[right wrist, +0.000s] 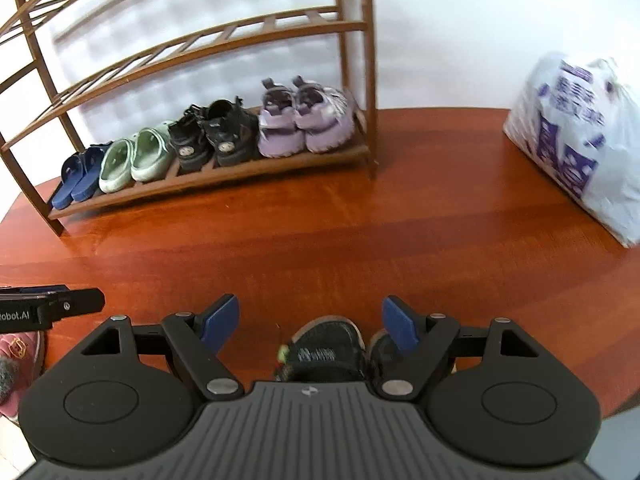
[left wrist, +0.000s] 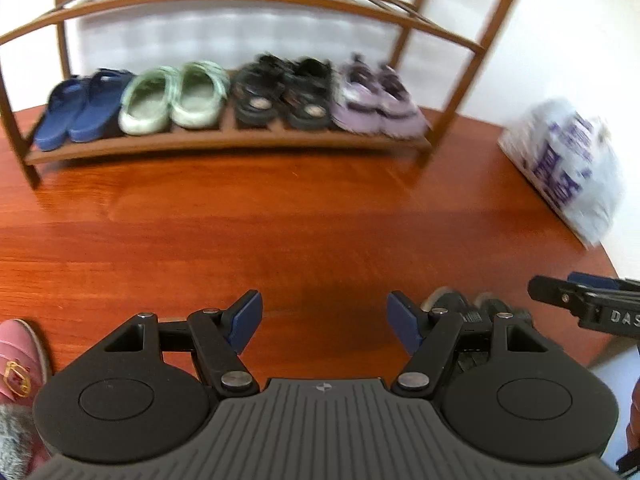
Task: Organize scattered shoes
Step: 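Move both tools toward the black velcro sandals on the table, then close the right tool on one black velcro sandal while the left tool grasps the other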
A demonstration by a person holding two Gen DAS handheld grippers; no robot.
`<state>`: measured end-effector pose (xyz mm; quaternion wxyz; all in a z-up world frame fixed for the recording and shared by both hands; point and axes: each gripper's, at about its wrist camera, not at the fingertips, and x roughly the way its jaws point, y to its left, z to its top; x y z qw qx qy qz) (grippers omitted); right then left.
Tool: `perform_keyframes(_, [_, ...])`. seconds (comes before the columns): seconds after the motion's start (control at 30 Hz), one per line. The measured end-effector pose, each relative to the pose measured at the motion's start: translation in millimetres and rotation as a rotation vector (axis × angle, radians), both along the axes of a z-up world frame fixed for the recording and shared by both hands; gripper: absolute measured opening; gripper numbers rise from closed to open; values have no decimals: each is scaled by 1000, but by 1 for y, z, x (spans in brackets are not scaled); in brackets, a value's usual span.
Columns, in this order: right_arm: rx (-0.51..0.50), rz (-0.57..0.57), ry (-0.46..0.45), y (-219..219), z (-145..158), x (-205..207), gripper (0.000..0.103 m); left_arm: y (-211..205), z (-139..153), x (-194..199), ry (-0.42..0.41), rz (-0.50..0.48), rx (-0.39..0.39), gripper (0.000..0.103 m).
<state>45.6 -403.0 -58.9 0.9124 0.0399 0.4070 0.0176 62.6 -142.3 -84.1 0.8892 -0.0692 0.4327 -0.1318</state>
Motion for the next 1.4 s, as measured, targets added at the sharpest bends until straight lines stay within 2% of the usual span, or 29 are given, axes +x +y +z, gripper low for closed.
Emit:
perform_keyframes(0.23, [-54,-72,25,-32,-16,-40,84,-30,-12,-18,11,-88,-2,71])
perform_keyframes(0.47, [-84,-70,56,-68,-39,-56,83,-73,-31,-32,33,-168,7,71])
perform_keyframes(0.7, [-89,-13,86,-95,-64,-61,80,-121,-56,-30,81,-223,46,71])
perform_keyframes(1.07, [-100,110,97,-100,-71,-62,75,-154,-77,-25,65,-230,130,69])
perform_keyframes(1.2, [-107,110,114,-100,-79,-56,71,-161,-84,-18,60,-242,143,64])
perform_keyframes(1.27, [-112,106,114,-100,-86,-50,69,-164,-90,-15,64,-241,145,54])
perform_keyframes(1.4, [-103,101,116,-100,-98,-39,67,-164,-99,-11,98,-198,123,46])
